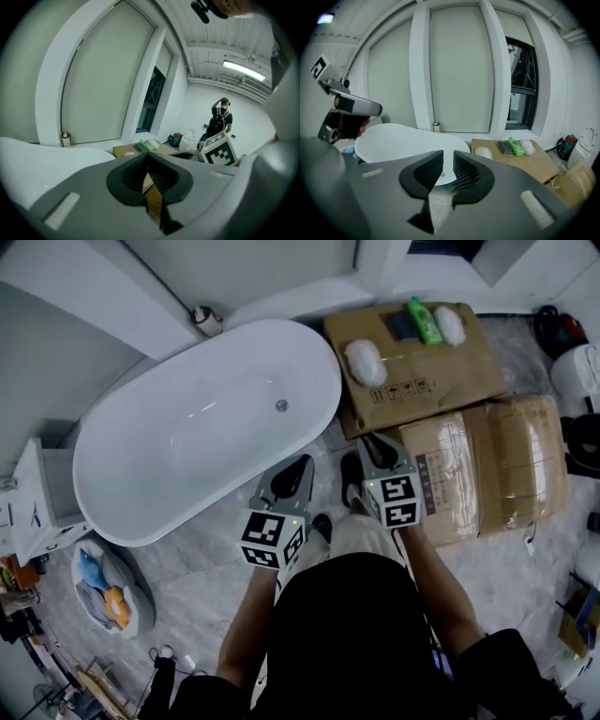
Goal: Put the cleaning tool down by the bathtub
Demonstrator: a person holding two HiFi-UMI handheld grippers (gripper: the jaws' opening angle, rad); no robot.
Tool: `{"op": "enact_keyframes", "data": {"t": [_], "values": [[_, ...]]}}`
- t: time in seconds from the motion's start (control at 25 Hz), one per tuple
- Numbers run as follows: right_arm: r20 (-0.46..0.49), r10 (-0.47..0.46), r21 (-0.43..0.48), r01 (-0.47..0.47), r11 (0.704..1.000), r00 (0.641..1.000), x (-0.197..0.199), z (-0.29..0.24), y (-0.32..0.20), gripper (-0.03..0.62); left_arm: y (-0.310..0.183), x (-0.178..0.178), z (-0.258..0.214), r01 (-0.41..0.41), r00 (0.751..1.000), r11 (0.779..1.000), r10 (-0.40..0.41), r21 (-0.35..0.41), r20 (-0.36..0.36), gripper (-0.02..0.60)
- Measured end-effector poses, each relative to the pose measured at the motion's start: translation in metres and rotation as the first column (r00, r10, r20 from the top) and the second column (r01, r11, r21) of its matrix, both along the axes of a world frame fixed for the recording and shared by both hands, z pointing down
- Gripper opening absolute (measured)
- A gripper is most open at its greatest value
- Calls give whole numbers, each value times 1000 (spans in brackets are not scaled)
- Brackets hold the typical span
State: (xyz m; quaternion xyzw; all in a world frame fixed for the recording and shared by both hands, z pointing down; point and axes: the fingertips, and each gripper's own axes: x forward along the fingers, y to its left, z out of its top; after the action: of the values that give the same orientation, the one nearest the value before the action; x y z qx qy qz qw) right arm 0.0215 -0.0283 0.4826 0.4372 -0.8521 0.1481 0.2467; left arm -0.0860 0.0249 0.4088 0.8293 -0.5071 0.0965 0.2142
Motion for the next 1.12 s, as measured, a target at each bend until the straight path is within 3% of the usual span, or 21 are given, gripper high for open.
{"op": "enact_keyframes", "data": {"t": [0.6, 1.12], "values": [[98, 40, 144, -54, 988, 994, -6, -97, 102, 35, 73, 11, -40, -80, 996, 992, 83, 100, -26, -2], [172, 19, 207, -55, 977, 985, -6, -155, 147, 9, 101, 12, -78, -99, 994, 981, 103, 165, -19, -2]]}}
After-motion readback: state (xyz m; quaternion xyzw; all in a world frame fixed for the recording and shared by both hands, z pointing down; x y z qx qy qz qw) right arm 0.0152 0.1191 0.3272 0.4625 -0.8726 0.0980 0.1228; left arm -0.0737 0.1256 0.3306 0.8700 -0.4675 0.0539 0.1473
